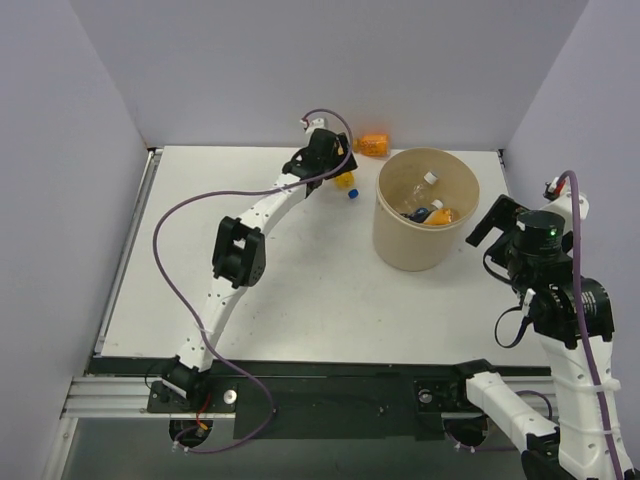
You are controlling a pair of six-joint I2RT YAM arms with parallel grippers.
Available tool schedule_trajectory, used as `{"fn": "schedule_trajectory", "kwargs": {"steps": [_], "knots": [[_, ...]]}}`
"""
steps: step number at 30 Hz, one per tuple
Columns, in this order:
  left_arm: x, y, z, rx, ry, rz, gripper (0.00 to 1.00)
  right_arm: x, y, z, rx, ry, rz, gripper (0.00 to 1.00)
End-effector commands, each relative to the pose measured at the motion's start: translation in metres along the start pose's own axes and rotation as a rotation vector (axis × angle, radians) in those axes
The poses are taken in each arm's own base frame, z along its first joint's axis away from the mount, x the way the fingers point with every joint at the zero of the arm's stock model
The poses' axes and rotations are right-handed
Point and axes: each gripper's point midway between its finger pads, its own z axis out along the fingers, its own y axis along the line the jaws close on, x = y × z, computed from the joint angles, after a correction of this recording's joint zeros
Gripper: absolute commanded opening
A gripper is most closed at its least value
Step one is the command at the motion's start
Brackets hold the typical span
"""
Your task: Put the plastic bottles in the bin
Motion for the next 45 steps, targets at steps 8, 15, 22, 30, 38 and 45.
{"fn": "schedule_trajectory", "kwargs": {"steps": [8, 15, 22, 30, 38, 45], "knots": [[-0.013, 0.004, 0.024, 0.012, -0.132, -0.066, 0.96, 0.004, 0.002, 0.012, 0.029, 0.02, -0.031, 0.95], [-0.006, 0.007, 0.036, 0.006, -0.151, -0.092, 0.96, 0.007, 0.003, 0.016, 0.03, 0.036, -0.043, 0.95], [0.005, 0.019, 0.044, -0.029, -0.143, -0.098, 0.96, 0.007, 0.003, 0.019, 0.045, 0.04, -0.054, 0.95], [0.018, 0.021, 0.052, -0.035, -0.142, -0.099, 0.96, 0.007, 0.004, 0.022, 0.047, 0.044, -0.056, 0.95], [0.023, 0.019, 0.058, -0.029, -0.156, -0.07, 0.83, 0.009, 0.007, 0.023, 0.039, 0.055, -0.053, 0.95], [0.012, 0.023, 0.038, -0.058, -0.162, -0.036, 0.61, 0.008, 0.013, 0.025, 0.016, 0.058, -0.039, 0.95]]}}
